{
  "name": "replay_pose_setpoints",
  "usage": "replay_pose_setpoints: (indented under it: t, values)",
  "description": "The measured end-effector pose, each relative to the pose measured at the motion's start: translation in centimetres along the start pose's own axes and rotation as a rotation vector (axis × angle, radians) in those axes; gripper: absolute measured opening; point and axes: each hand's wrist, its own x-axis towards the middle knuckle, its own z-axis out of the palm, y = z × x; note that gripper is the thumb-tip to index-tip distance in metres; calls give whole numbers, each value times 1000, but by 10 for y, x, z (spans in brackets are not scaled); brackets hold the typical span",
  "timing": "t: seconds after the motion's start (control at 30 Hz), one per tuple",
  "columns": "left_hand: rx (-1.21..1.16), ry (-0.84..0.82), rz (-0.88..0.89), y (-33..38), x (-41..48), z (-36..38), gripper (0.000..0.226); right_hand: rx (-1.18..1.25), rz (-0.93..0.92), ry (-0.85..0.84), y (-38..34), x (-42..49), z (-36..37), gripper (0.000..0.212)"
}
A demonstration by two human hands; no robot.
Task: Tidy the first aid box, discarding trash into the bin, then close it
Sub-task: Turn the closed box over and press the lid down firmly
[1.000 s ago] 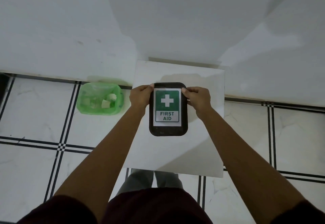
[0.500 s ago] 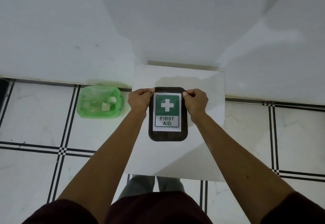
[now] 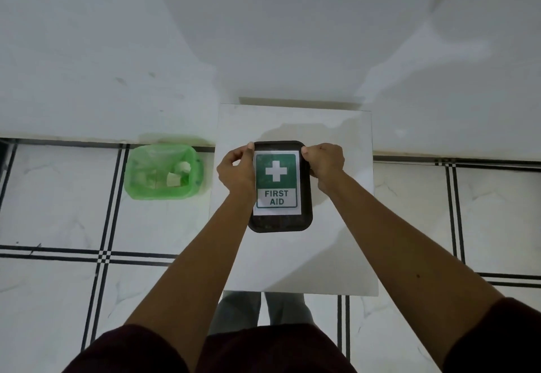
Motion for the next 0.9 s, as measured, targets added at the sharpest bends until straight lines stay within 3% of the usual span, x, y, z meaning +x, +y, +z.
replay_pose_setpoints:
  t: [0.13, 0.23, 0.37, 0.5, 0.63, 0.9]
  values:
    - [48, 15, 96, -1, -4, -1, 22, 41, 97, -39, -2, 2, -1, 14]
    - [95, -2, 168, -2, -5, -2, 20, -19, 1, 38, -2, -9, 2, 15]
    - [408, -67, 488, -7, -17, -9, 34, -146, -274, 147, 17, -32, 6, 13]
    - [901, -288, 848, -24, -32, -34, 50, -443, -642, 125, 48, -58, 11, 52]
    - [1233, -428, 950, -45, -35, -56, 62, -751, -913, 59, 80, -70, 16, 57]
    - [1179, -481, 999, -55, -19, -50, 57, -877, -913, 62, 102, -62, 21, 60]
